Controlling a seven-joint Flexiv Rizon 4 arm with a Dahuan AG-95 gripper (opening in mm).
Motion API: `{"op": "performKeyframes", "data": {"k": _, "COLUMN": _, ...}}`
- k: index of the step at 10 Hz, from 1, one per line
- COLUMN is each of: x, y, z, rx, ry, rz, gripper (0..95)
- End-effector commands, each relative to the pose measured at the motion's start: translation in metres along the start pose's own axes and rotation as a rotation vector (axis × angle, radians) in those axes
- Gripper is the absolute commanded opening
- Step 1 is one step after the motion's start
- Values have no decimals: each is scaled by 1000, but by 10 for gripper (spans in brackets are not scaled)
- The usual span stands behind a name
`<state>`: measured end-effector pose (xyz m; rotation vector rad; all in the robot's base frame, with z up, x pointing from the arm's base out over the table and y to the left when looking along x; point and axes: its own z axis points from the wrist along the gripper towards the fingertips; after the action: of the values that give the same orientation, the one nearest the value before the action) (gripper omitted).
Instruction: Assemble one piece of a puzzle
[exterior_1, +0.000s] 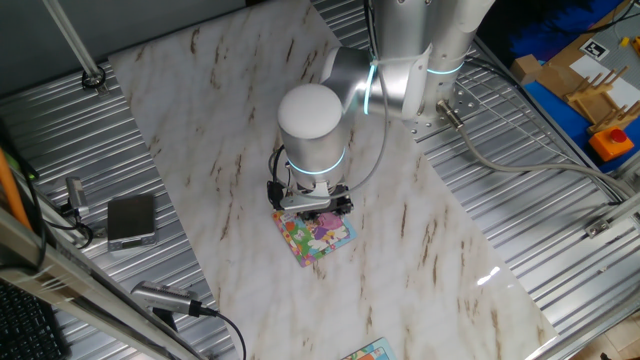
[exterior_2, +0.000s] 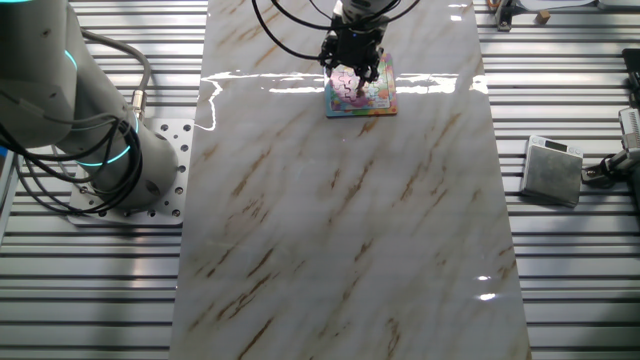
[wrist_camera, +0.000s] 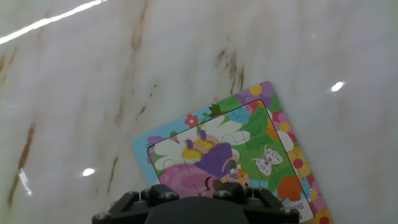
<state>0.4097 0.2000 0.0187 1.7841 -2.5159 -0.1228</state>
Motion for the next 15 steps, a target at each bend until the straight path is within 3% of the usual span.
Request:
{"op": "performKeyframes", "data": {"k": 1, "x": 0, "y": 0, "z": 1, "rx": 1, "ry": 0, "rz": -1, "gripper": 570}}
{"op": "performKeyframes", "data": {"k": 15, "x": -2, "y": -5, "z": 4, "rx": 3, "ry": -2, "rz": -4, "gripper": 570}}
